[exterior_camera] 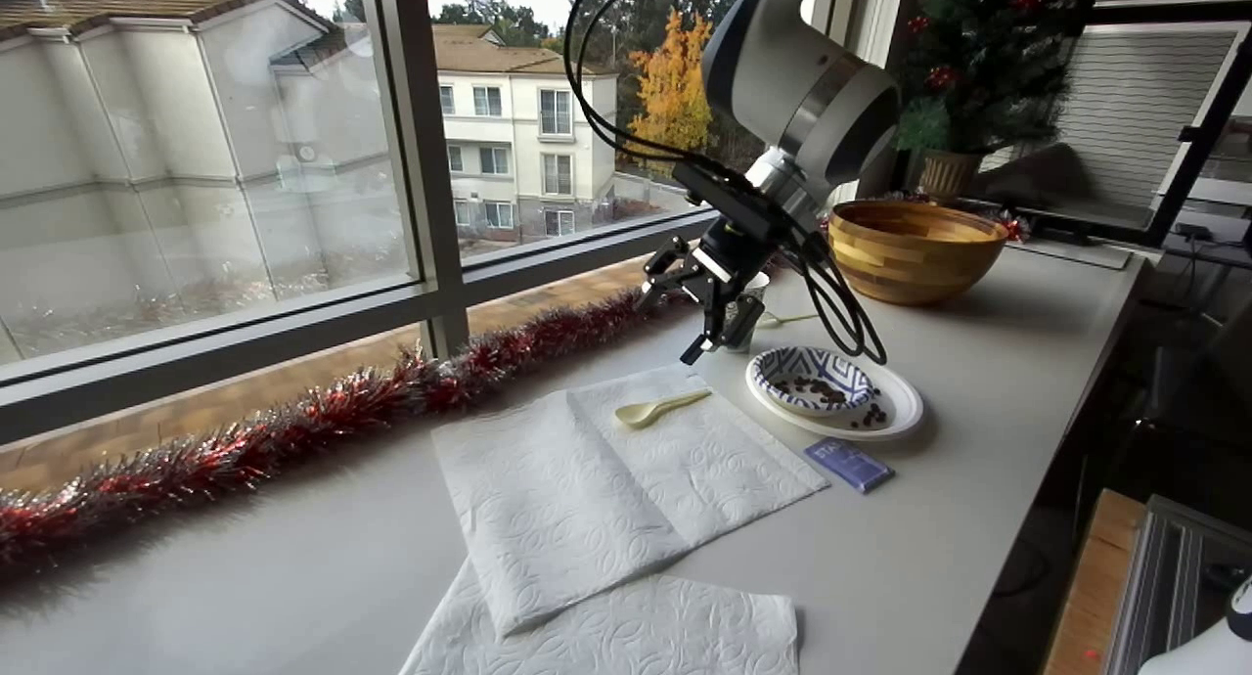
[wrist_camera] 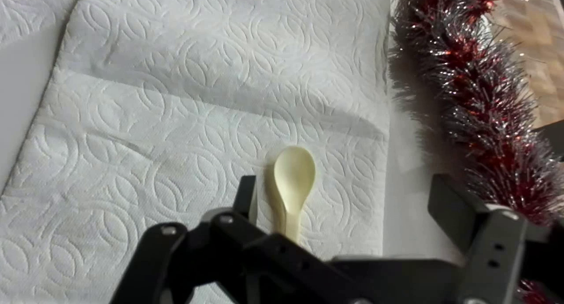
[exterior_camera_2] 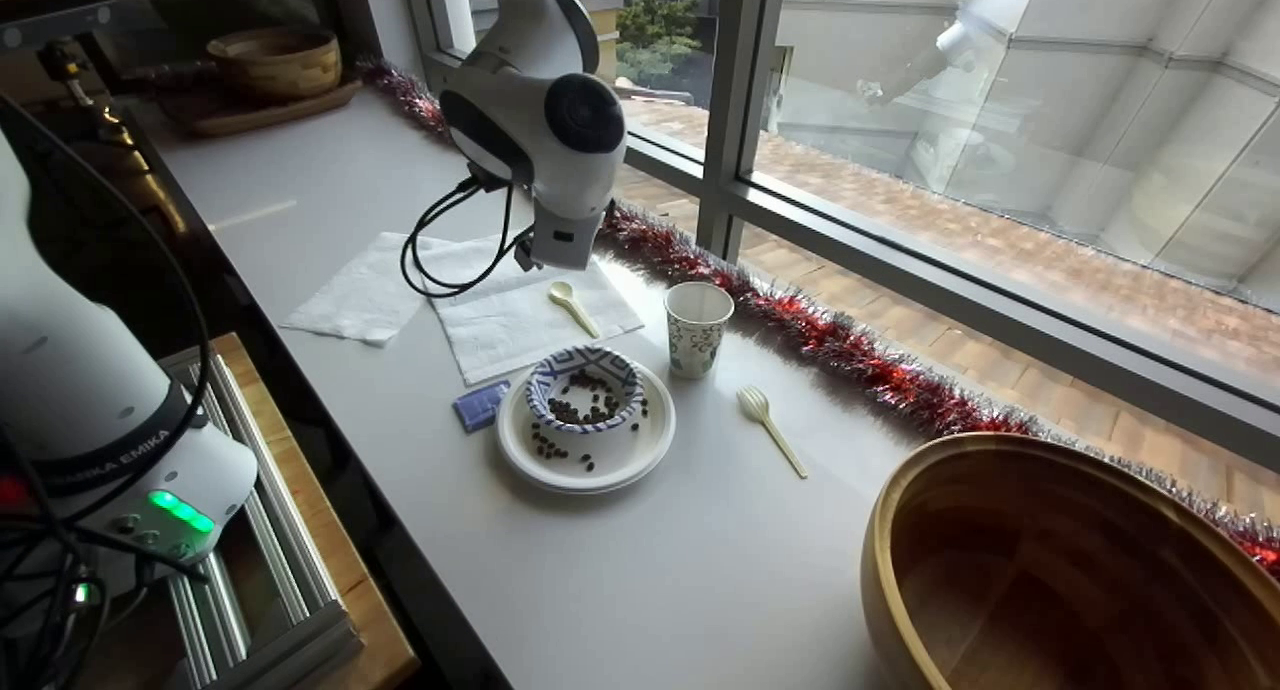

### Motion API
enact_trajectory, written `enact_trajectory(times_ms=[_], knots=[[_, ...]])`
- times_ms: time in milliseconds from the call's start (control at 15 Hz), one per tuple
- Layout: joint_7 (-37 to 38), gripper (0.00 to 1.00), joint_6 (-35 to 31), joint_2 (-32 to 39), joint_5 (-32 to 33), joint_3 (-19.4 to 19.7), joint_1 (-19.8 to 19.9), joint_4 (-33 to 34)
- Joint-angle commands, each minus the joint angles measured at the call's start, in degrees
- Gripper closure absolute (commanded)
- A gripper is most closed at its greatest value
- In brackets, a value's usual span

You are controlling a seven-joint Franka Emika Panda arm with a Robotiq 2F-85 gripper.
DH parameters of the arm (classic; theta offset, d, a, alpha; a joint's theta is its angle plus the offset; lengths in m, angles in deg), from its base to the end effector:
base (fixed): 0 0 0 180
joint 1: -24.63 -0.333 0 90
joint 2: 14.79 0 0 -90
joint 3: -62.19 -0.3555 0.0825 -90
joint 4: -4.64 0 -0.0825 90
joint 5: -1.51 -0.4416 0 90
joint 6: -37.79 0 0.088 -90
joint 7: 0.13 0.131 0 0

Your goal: Pick up the spoon, scoop some of the paper plate contents and then put them in the cup

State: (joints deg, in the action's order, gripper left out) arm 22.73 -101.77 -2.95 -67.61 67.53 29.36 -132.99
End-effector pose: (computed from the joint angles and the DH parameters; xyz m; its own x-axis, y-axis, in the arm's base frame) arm 0.5179 -0.0767 0.1874 0.0646 -0.8281 -0.5568 -0.9556 0.1095 -0.2736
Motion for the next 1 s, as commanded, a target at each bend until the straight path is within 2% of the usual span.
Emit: enact_trajectory(times_ms=[0, 133, 200, 533, 933], knots=[[-3.8, 0.0, -3.8, 5.1, -9.9, -0.8, -0.1, 2.5], [-6.3, 0.0, -3.4, 7.5, -11.4, -0.6, 0.0, 3.5], [-3.6, 0.0, -2.8, 4.5, -8.1, 0.1, -0.5, 1.4], [-4.6, 0.0, -2.8, 7.2, -9.0, 0.1, -0.5, 3.0], [-3.3, 0.0, -0.6, 9.7, -4.6, 1.0, 0.0, 4.7]])
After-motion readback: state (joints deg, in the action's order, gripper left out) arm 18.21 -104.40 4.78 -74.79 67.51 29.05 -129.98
